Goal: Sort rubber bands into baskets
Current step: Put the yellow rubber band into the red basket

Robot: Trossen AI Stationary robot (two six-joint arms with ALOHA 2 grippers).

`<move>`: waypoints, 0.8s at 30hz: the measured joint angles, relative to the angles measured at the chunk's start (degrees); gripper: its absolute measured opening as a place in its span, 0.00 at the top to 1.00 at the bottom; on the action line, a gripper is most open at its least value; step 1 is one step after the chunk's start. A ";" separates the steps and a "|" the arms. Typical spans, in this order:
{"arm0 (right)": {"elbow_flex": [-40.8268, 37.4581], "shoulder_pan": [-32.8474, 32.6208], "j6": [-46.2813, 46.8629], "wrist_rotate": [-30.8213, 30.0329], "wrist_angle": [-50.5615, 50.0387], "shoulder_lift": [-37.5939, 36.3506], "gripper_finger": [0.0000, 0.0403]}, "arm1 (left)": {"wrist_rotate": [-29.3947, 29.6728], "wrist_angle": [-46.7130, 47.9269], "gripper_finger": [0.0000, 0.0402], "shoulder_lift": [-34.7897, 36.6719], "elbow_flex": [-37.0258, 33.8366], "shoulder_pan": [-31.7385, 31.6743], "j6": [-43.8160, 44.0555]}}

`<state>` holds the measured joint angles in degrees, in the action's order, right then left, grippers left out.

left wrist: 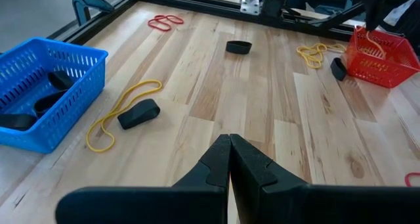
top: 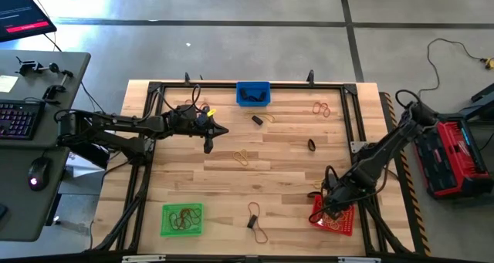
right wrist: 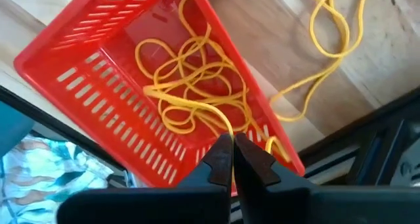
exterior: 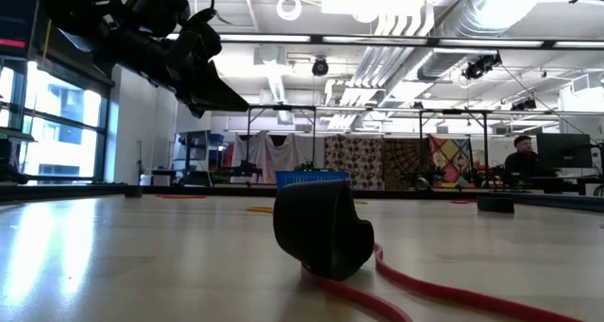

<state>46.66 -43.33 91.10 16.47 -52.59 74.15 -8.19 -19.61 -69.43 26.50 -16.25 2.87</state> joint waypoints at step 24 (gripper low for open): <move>-1.45 -1.82 4.01 -3.17 10.64 0.02 1.00 | 0.22 0.04 1.00 0.00 0.01 0.00 0.48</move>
<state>45.21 -45.15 95.11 13.30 -41.95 74.17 -7.97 -19.57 -69.43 26.51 -16.25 3.36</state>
